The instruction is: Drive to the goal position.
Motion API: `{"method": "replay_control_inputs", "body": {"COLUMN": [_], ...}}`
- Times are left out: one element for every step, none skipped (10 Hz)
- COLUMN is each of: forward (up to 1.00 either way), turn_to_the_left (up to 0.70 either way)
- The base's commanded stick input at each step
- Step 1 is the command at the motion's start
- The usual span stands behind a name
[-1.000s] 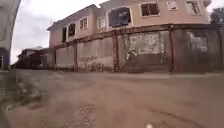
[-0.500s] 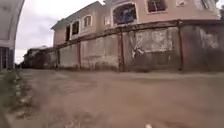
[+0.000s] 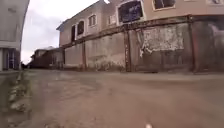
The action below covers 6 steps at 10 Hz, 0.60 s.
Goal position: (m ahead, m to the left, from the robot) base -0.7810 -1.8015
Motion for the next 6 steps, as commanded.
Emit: {"method": "replay_control_inputs", "body": {"forward": [0.70, 0.70, 0.70, 0.70, 0.70, 0.70], "turn_to_the_left": [0.35, 0.35, 0.35, 0.35, 0.35, 0.35]}}
